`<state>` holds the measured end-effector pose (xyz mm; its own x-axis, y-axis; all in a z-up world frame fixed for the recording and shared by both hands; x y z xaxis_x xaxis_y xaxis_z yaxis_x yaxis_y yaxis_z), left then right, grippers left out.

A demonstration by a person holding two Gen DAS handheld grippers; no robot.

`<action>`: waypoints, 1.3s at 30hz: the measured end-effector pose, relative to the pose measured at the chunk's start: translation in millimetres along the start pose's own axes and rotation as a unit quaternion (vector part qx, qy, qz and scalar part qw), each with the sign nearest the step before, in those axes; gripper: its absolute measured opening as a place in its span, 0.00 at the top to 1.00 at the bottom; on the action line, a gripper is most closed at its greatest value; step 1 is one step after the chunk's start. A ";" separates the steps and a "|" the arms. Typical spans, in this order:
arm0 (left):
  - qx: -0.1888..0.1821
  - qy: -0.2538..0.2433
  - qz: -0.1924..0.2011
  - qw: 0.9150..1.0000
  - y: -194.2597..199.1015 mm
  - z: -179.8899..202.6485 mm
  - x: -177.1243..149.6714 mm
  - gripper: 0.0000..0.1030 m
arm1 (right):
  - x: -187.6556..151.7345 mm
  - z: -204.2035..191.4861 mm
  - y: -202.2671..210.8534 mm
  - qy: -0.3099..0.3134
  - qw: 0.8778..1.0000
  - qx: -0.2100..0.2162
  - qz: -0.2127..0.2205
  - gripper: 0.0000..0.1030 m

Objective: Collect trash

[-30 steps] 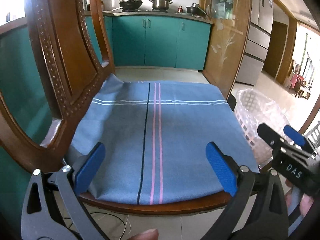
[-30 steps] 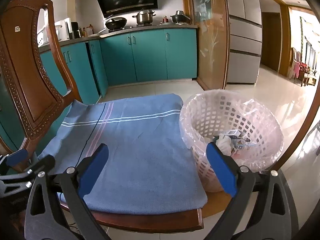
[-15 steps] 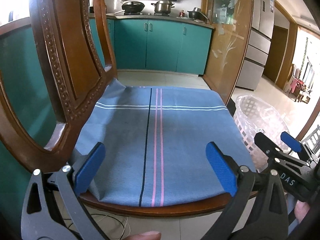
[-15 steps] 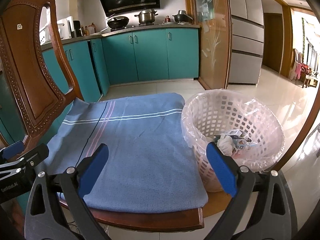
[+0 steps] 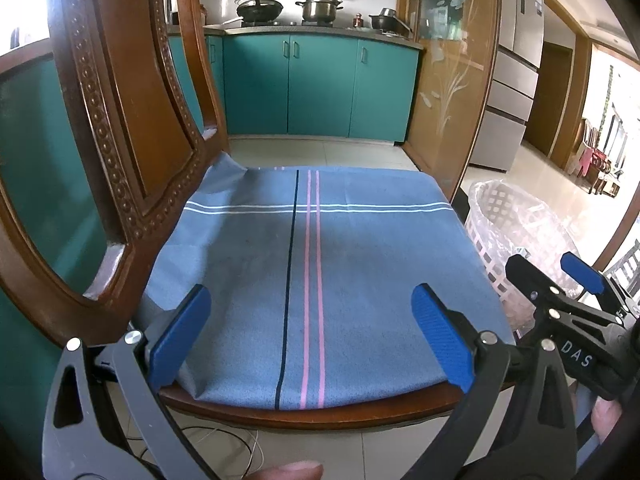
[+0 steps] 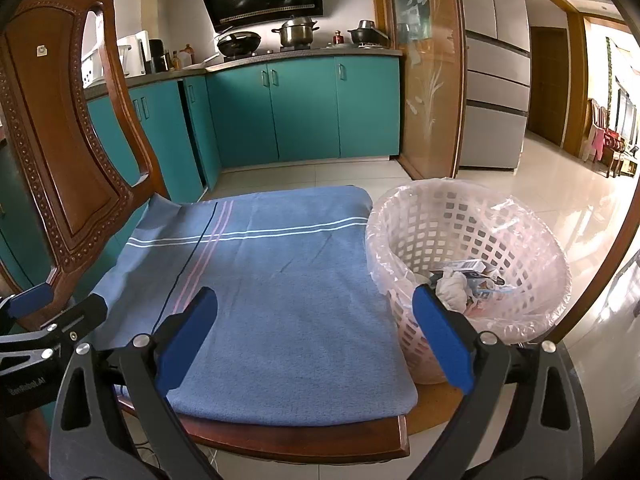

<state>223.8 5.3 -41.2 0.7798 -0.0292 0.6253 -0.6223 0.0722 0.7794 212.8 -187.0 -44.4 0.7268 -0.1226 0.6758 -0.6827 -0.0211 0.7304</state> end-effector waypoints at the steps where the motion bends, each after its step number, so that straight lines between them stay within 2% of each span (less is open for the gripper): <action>1: 0.000 0.000 0.001 1.000 0.2 -0.1 0.1 0.03 | -0.1 0.1 -0.2 0.000 1.000 0.000 0.000 0.07; 22: -0.004 0.000 -0.001 1.000 0.6 2.6 -0.4 0.03 | -0.7 0.3 -1.1 0.000 1.000 0.001 -0.001 0.07; 39: 0.007 0.004 -0.010 1.000 -6.0 -2.0 -1.2 0.03 | -3.9 -0.2 -2.6 0.002 1.000 0.002 -0.003 0.07</action>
<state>226.7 6.8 -46.7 0.7926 -0.0235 0.6093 -0.6074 0.0578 0.7923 211.8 -186.3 -48.9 0.7311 -0.1177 0.6720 -0.6787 -0.0250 0.7340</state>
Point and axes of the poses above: each gripper's, at about its wrist camera, not at the fingertips, and y roughly against the way its jaws point, z to its right, x to its top, the point moved 6 cm from there along -y, roughly the way its jaws point, and after that the axes turned 12 degrees about -z, right-handed, at the moved point
